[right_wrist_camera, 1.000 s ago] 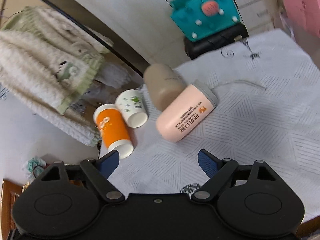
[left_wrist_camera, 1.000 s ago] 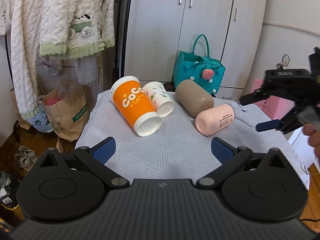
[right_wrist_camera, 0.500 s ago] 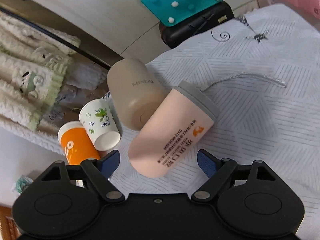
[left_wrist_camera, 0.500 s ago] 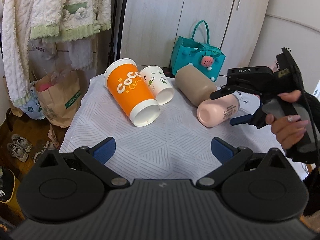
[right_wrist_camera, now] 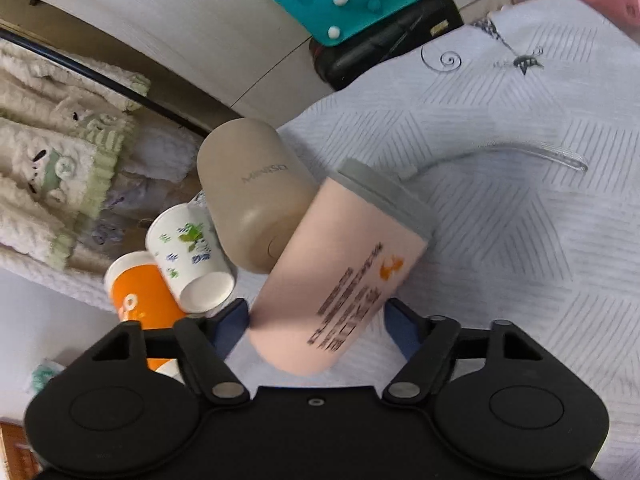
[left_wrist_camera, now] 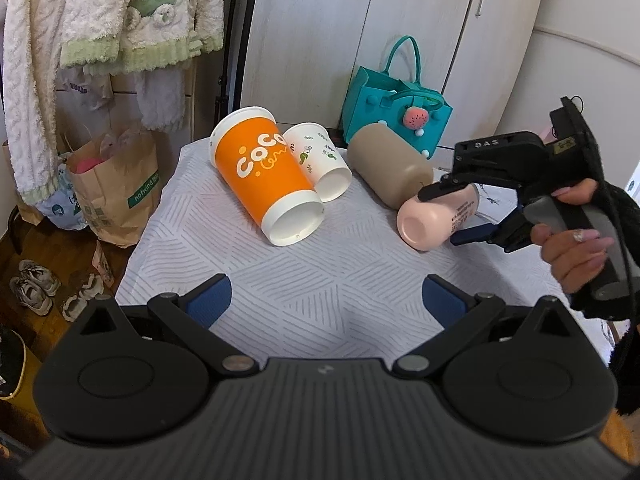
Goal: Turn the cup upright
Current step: 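Close the right tool on the pink tumbler and drag it toward the left tool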
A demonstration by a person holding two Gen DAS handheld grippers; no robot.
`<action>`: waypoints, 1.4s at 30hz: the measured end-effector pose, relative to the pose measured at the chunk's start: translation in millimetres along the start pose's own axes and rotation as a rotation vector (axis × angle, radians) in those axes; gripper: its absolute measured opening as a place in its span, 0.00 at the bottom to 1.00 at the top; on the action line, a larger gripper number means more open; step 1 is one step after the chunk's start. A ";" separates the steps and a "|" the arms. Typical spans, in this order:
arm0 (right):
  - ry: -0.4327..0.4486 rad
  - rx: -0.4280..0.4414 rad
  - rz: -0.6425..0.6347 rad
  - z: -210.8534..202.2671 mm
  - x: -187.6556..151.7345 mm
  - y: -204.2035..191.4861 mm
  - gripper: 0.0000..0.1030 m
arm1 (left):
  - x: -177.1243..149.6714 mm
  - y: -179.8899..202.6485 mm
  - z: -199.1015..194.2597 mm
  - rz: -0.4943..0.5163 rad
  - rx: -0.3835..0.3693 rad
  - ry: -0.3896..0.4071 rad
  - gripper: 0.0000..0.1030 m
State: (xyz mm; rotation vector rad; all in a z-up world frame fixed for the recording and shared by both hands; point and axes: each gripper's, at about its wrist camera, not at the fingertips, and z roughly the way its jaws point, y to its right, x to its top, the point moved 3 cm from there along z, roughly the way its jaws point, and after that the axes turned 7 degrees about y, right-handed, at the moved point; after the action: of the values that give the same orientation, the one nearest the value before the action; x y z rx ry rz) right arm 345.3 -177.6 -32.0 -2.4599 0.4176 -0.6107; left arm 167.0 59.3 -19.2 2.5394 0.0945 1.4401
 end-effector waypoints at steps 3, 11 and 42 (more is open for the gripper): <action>0.017 -0.021 -0.050 -8.3 -3.5 -2.2 0.68 | 1.6 0.9 2.2 0.002 0.001 0.001 1.00; -0.003 -0.070 -0.118 -23.3 -1.1 1.4 0.64 | 7.9 9.0 3.7 0.027 -0.008 0.013 1.00; -0.121 0.072 -0.218 -57.9 -51.9 0.2 0.68 | 6.5 9.3 -9.7 0.011 -0.034 0.005 1.00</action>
State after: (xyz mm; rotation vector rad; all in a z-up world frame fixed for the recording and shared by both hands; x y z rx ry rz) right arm 271.8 -182.2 -6.7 -2.4750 0.0777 -0.5500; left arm 161.5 52.9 -6.9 2.5137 0.0566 1.4395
